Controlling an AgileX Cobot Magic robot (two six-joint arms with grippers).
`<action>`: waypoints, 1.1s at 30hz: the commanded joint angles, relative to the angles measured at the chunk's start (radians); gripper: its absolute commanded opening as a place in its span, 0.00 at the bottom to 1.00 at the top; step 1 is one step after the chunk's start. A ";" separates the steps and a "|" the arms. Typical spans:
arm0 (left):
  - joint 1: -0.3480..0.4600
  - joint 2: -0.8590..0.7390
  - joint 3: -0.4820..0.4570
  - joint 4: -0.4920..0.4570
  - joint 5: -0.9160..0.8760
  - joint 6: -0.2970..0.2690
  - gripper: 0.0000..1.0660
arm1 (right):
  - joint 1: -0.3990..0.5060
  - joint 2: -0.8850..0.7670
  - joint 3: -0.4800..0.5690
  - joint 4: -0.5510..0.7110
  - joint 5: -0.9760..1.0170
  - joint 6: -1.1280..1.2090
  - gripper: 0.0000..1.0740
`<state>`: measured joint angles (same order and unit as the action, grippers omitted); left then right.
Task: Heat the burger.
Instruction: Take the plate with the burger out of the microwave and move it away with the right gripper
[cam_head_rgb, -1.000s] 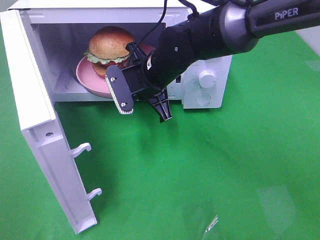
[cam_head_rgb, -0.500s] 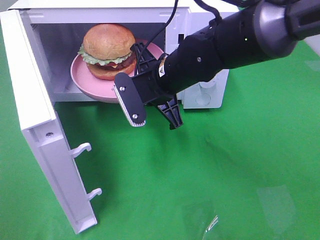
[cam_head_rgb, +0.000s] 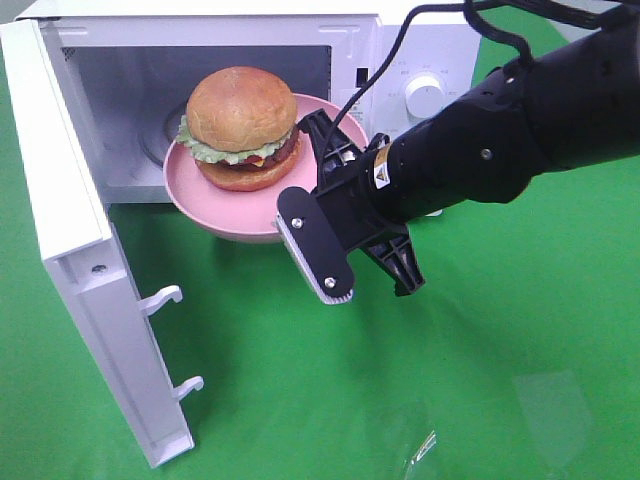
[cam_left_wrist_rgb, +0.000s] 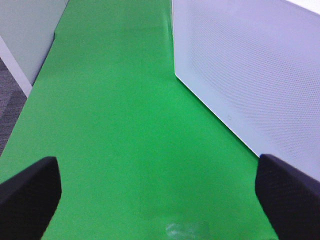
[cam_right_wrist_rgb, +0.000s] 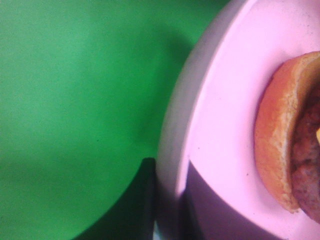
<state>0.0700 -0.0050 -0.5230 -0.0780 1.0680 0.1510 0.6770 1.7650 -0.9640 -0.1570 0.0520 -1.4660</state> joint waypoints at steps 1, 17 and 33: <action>0.004 -0.004 0.004 0.002 0.003 -0.005 0.92 | -0.012 -0.044 0.006 0.008 -0.082 0.024 0.00; 0.004 -0.004 0.004 0.002 0.003 -0.005 0.92 | -0.012 -0.312 0.241 0.011 -0.052 0.066 0.00; 0.004 -0.004 0.004 0.002 0.003 -0.005 0.92 | -0.012 -0.573 0.383 0.008 0.077 0.133 0.00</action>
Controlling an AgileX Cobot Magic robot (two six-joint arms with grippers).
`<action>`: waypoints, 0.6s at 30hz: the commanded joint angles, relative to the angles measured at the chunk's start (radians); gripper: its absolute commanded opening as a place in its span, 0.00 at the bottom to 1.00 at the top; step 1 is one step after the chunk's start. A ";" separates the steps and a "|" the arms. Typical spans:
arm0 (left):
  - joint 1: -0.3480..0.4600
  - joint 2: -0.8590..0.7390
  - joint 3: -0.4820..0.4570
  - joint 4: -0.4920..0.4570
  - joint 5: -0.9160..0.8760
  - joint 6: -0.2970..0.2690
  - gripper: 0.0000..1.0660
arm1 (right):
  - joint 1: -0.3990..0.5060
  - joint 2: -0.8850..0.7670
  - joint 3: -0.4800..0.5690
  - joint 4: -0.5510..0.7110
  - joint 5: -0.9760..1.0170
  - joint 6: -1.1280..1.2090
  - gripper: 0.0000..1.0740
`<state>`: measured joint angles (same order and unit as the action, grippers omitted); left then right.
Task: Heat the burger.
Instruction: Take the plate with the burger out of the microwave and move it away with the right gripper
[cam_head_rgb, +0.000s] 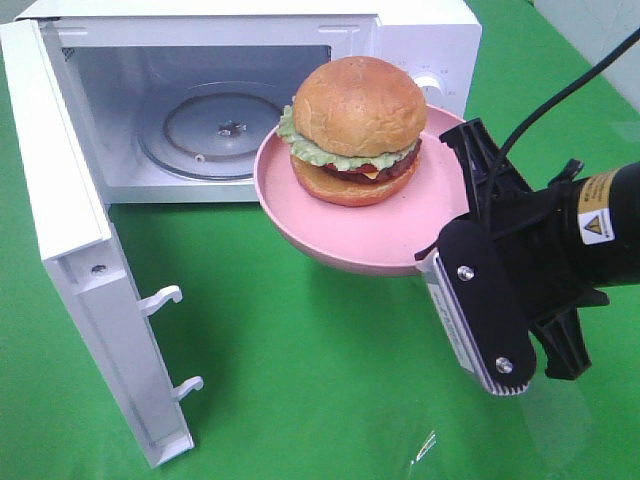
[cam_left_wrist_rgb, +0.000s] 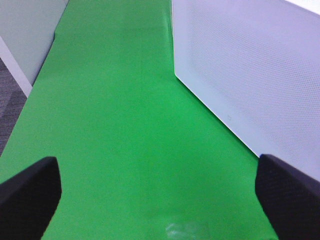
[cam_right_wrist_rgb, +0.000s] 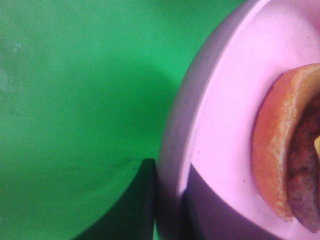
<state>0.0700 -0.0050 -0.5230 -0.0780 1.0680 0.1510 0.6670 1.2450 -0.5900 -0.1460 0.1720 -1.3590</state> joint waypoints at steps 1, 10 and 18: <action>0.004 -0.004 0.004 0.002 0.003 -0.005 0.92 | -0.002 -0.053 0.009 -0.003 -0.043 0.026 0.00; 0.004 -0.004 0.004 0.002 0.003 -0.005 0.92 | -0.002 -0.161 0.044 -0.058 0.089 0.114 0.00; 0.004 -0.004 0.004 0.002 0.003 -0.005 0.92 | -0.002 -0.221 0.044 -0.270 0.228 0.436 0.00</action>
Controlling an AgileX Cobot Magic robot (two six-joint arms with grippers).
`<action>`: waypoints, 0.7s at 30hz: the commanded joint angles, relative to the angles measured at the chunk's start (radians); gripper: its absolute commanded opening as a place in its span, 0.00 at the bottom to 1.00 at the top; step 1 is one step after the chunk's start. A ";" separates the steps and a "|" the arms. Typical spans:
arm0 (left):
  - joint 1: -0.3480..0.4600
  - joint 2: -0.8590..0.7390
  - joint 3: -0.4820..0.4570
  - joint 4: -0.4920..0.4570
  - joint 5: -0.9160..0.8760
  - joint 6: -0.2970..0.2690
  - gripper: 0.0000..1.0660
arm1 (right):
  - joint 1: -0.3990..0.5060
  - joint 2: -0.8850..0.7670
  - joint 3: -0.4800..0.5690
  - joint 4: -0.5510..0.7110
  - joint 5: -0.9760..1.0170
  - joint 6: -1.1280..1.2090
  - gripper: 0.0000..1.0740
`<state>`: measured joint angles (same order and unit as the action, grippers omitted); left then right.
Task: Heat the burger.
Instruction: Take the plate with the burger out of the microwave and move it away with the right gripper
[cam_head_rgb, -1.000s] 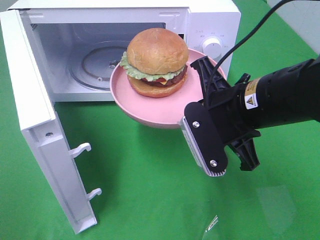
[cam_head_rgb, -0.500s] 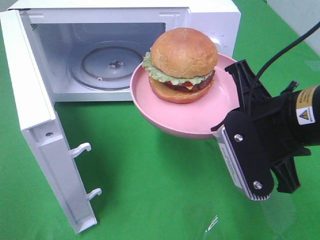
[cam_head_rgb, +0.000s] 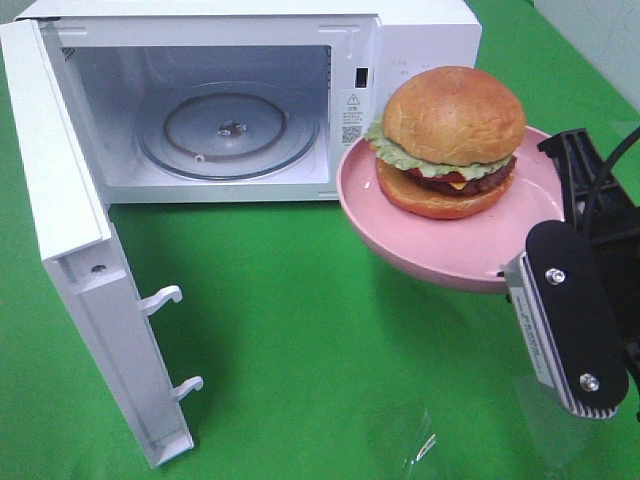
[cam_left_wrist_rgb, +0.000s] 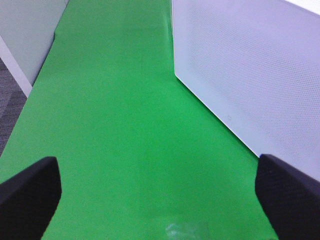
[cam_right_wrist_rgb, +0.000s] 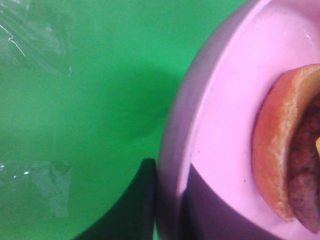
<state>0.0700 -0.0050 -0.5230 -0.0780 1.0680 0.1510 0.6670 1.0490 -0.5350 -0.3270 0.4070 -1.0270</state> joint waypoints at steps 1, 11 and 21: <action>0.004 -0.004 0.004 0.002 0.003 -0.005 0.92 | -0.002 -0.025 -0.011 -0.141 0.032 0.188 0.00; 0.004 -0.004 0.004 0.002 0.003 -0.005 0.92 | -0.002 -0.025 -0.011 -0.305 0.158 0.541 0.00; 0.004 -0.004 0.004 0.002 0.003 -0.005 0.92 | -0.002 -0.025 -0.011 -0.403 0.285 0.816 0.00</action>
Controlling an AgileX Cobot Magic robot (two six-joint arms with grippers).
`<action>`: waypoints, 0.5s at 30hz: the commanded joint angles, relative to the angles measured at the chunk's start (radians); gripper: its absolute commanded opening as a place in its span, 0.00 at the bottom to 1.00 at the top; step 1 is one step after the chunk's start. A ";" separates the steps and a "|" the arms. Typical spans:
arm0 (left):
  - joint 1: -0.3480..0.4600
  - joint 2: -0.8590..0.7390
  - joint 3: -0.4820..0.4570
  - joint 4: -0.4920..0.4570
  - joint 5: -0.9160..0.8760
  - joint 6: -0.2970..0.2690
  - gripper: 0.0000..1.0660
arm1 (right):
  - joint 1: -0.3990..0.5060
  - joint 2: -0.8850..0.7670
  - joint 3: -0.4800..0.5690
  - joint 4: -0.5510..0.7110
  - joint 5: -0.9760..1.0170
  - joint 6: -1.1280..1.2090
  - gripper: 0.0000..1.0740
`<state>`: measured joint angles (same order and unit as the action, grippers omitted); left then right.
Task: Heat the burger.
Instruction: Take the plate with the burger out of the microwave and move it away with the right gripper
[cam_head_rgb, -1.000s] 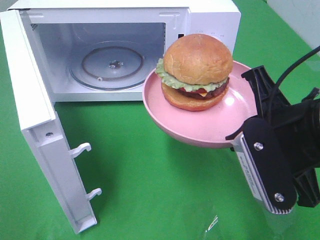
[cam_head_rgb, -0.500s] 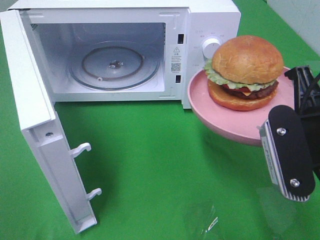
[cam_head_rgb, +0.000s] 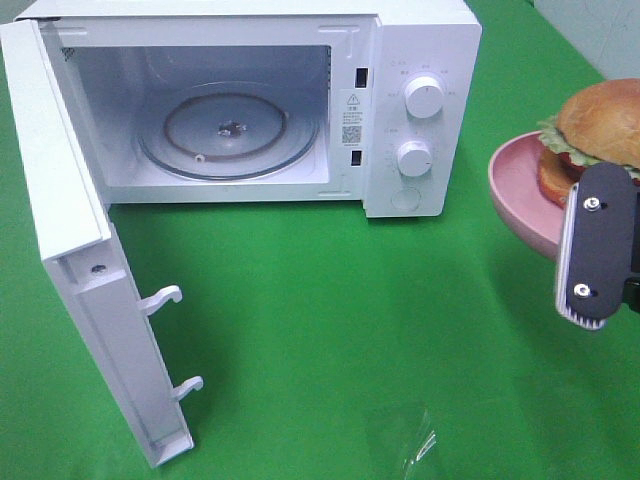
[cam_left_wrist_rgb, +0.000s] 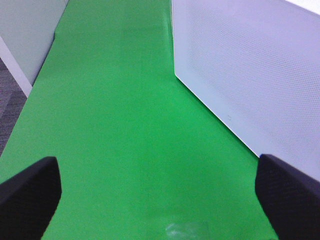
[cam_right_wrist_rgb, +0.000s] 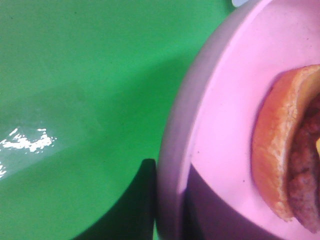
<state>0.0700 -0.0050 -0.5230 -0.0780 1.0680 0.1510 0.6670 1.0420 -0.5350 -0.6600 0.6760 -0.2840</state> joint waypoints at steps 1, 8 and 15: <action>0.004 -0.004 0.004 0.002 0.003 -0.005 0.92 | -0.002 -0.018 -0.011 -0.070 0.016 0.073 0.00; 0.004 -0.004 0.004 0.002 0.003 -0.005 0.92 | -0.002 -0.018 -0.011 -0.110 0.121 0.236 0.00; 0.004 -0.004 0.004 0.002 0.003 -0.005 0.92 | -0.002 -0.001 -0.011 -0.162 0.232 0.445 0.00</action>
<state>0.0700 -0.0050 -0.5230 -0.0780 1.0680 0.1510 0.6670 1.0430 -0.5350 -0.7410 0.8800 0.1130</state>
